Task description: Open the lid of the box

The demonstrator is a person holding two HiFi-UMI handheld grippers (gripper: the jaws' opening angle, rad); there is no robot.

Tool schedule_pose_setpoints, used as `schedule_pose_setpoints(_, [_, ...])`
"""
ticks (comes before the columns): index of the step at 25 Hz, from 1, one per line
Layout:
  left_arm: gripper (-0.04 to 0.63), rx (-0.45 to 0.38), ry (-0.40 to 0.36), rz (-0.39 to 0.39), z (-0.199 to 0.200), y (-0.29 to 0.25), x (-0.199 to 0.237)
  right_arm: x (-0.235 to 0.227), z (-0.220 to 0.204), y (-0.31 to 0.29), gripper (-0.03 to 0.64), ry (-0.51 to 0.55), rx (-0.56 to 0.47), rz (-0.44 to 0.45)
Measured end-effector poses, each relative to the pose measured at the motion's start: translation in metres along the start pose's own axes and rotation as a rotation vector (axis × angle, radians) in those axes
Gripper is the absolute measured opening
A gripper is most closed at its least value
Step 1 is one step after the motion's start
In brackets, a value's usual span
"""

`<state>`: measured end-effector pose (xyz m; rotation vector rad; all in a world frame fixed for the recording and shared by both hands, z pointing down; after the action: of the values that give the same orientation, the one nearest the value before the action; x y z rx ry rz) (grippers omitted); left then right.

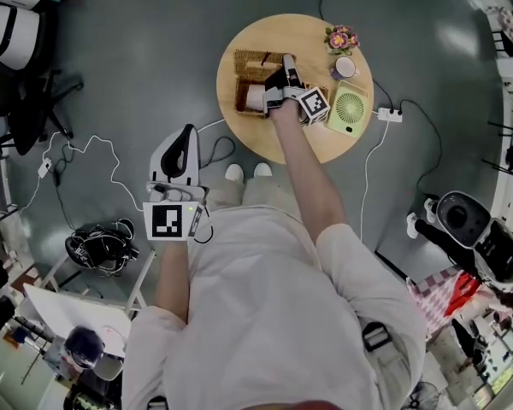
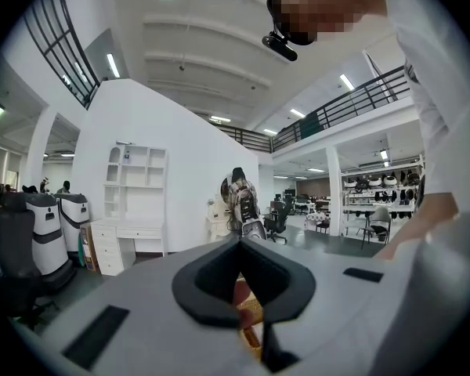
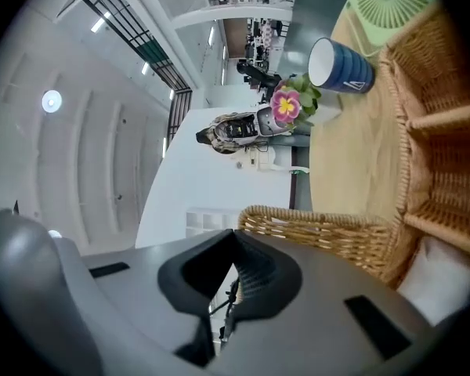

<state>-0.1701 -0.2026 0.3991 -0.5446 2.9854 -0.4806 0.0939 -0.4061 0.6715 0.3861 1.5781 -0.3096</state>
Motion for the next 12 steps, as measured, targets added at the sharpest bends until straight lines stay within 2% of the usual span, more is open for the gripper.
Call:
schedule_pose_setpoints(6, [-0.005, -0.016, -0.003, 0.010, 0.004, 0.008, 0.001, 0.014, 0.011, -0.017, -0.002, 0.040, 0.010, 0.020])
schedule_pose_setpoints(10, [-0.005, -0.034, -0.002, -0.006, 0.004, 0.014, 0.001, 0.019, 0.001, 0.001, -0.002, -0.023, -0.009, 0.010])
schedule_pose_setpoints(12, [-0.005, -0.041, 0.000, -0.017, 0.005, 0.017, -0.001, 0.027, -0.004, 0.013, -0.002, -0.019, -0.014, 0.012])
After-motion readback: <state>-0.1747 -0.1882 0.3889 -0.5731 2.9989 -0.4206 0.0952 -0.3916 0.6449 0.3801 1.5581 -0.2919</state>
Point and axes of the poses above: the fingertips, and each gripper's own axes: y backward along the fingers, x to its left, z out of its top, the point moved 9 cm from there along y, backward along the fingers, and after that the axes turned 10 degrees about x, right-handed, at the moved point
